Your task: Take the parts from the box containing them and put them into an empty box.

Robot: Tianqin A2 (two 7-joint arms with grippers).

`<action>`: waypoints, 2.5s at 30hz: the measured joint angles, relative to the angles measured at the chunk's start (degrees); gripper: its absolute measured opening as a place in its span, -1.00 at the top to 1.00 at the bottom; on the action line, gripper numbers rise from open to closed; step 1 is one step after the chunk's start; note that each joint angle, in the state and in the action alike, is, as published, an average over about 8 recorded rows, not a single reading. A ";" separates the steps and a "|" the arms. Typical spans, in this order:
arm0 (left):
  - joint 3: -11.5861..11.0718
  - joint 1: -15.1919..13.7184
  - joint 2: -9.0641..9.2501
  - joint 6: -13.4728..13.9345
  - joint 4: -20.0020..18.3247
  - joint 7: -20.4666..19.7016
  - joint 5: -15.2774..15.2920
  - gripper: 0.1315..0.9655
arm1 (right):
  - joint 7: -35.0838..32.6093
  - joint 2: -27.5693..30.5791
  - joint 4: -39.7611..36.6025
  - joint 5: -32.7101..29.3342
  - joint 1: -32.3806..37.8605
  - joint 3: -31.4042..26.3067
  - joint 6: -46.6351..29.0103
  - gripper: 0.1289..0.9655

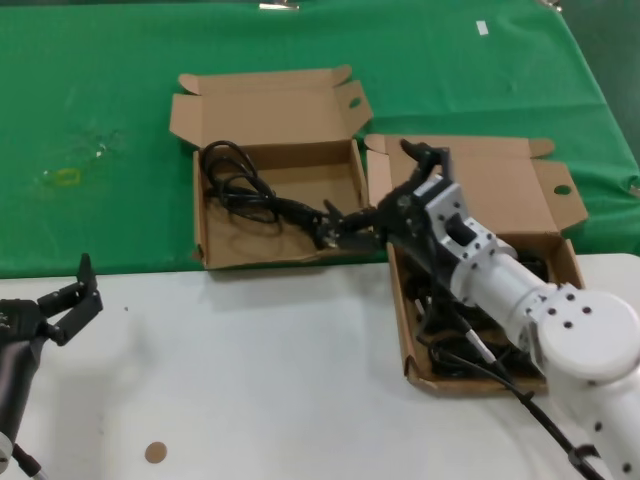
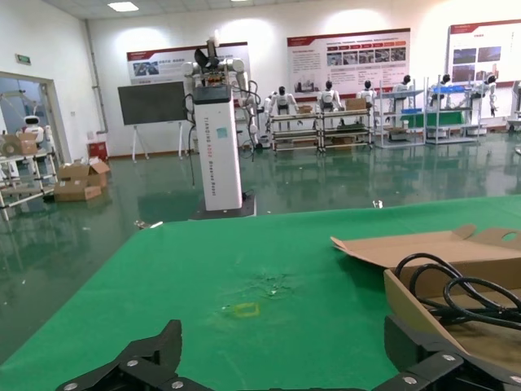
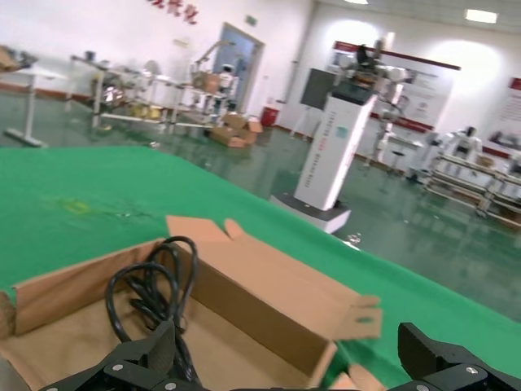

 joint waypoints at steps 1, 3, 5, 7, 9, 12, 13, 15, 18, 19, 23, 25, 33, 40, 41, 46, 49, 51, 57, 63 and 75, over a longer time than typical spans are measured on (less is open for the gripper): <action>0.00 0.00 0.00 0.00 0.00 0.00 0.00 -0.52 | 0.09 0.11 0.65 0.42 -0.78 0.37 0.40 -1.00; 0.00 0.00 0.00 0.00 0.00 0.00 0.00 -0.60 | 0.28 0.34 1.92 1.23 -2.31 1.11 1.18 -1.00; 0.00 0.00 0.00 0.00 0.00 0.00 0.00 -0.68 | 0.47 0.57 3.21 2.06 -3.86 1.85 1.99 -1.00; 0.00 0.00 0.00 0.00 0.00 0.00 0.00 -0.76 | 0.66 0.79 4.48 2.87 -5.39 2.59 2.77 -1.00; 0.00 0.00 0.00 0.00 0.00 0.00 0.00 -0.84 | 0.84 1.01 5.75 3.69 -6.92 3.32 3.55 -1.00; 0.00 0.00 0.00 0.00 0.00 0.00 0.00 -0.88 | 1.12 1.35 7.66 4.92 -9.23 4.43 4.73 -1.00; 0.00 0.00 0.00 0.00 0.00 0.00 0.00 -0.90 | 1.22 1.47 8.31 5.33 -10.01 4.80 5.12 -1.00; 0.00 0.00 0.00 0.00 0.00 0.00 0.00 -0.93 | 1.40 1.69 9.58 6.15 -11.54 5.54 5.90 -1.00; 0.00 0.00 0.00 0.00 0.00 0.00 0.00 -0.99 | 1.68 2.03 11.49 7.37 -13.84 6.64 7.08 -1.00; 0.00 0.00 0.00 0.00 0.00 0.00 0.00 -0.99 | 1.78 2.14 12.14 7.79 -14.62 7.02 7.48 -1.00; 0.00 0.00 0.00 0.00 0.00 0.00 0.00 -0.99 | 2.15 2.59 14.70 9.43 -17.71 8.50 9.05 -1.00; 0.00 0.00 0.00 0.00 0.00 0.00 0.00 -0.99 | 2.33 2.81 15.95 10.23 -19.21 9.22 9.82 -1.00; 0.00 0.00 0.00 0.00 0.00 0.00 0.00 -1.00 | 2.93 3.53 20.00 12.84 -24.10 11.56 12.31 -1.00; 0.00 0.00 0.00 0.00 0.00 0.00 -0.01 -1.00 | 2.99 3.61 20.45 13.12 -24.64 11.81 12.58 -1.00; 0.00 0.00 0.00 0.00 0.00 0.00 -0.01 -1.00 | 2.99 3.61 20.46 13.12 -24.64 11.82 12.58 -1.00; 0.00 0.00 0.00 0.00 0.00 0.00 -0.01 -1.00 | 3.00 3.61 20.46 13.13 -24.65 11.82 12.59 -1.00; 0.00 0.00 0.00 0.00 0.00 0.00 -0.01 -1.00 | 3.00 3.61 20.46 13.13 -24.65 11.82 12.59 -1.00; 0.00 0.00 0.00 0.00 0.00 0.00 -0.01 -1.00 | 3.00 3.61 20.46 13.13 -24.65 11.82 12.59 -1.00; 0.00 0.00 0.00 0.00 0.00 0.00 -0.01 -1.00 | 3.00 3.61 20.46 13.13 -24.65 11.82 12.59 -1.00; 0.00 0.00 0.00 0.00 0.00 0.00 -0.01 -1.00 | 3.00 3.61 20.46 13.13 -24.65 11.82 12.59 -1.00; 0.00 0.00 0.00 0.00 0.00 0.00 -0.01 -1.00 | 2.99 3.61 20.46 13.13 -24.65 11.82 12.59 -1.00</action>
